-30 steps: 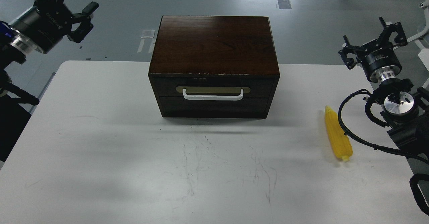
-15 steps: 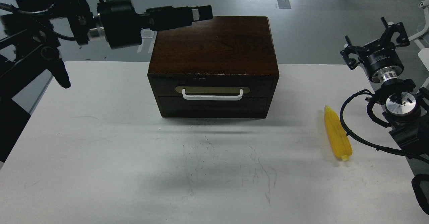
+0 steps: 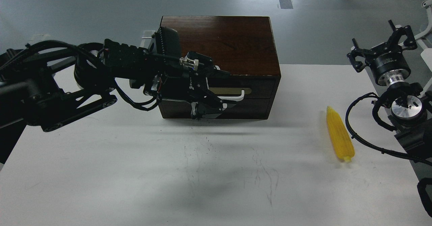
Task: Put corn in drawer with both arms
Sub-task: 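Lower the left gripper onto the white drawer handle, then grasp the white drawer handle with the left gripper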
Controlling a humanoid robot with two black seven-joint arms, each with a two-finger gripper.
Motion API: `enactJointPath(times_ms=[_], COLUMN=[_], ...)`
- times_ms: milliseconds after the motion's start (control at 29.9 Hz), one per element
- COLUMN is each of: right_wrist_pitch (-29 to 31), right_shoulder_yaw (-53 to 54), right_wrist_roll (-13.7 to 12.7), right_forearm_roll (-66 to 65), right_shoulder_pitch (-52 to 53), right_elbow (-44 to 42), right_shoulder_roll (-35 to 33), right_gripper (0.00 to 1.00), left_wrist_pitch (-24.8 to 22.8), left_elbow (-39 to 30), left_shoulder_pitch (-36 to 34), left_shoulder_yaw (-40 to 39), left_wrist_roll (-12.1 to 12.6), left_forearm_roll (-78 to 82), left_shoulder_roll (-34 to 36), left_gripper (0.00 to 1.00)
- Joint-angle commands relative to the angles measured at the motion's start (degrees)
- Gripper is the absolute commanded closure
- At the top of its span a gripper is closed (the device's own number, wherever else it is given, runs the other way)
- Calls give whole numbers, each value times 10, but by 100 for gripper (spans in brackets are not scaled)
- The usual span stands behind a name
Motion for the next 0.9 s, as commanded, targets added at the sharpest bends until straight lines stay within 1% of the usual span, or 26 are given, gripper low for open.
enactJointPath(times_ms=[0, 134, 267, 401, 535, 601, 702, 869], right_wrist_pitch=[0, 0, 0, 0, 0, 0, 0, 0], right_shoulder_yaw=[0, 0, 0, 1, 1, 1, 1, 1], right_wrist_roll=[0, 0, 0, 0, 0, 0, 0, 0], right_forearm_roll=[0, 0, 0, 0, 0, 1, 1, 0], right_shoulder_pitch=[0, 0, 0, 0, 0, -1, -3, -3], right_elbow=[0, 0, 0, 0, 0, 0, 0, 0], right_shoulder_roll=[-2, -3, -3, -4, -8, -8, -11, -12], right_gripper=[0, 0, 0, 0, 0, 0, 0, 0], left_wrist_pitch=[5, 5, 5, 6, 6, 6, 6, 5], left_elbow=[20, 64, 87, 92, 94, 101, 130, 132], left_shoulder_pitch=[-9, -2, 9, 16, 9, 9, 13, 9], left_shoulder_yaw=[19, 23, 31, 39, 63, 64, 65, 64], left_wrist_roll=[0, 3, 3, 3, 3, 4, 4, 6], left_forearm_roll=[4, 4, 4, 4, 4, 4, 4, 4], left_shoulder_roll=[-17, -48, -66, -66, -67, -66, -67, -67], left_gripper=[25, 24, 24, 24, 24, 24, 24, 24])
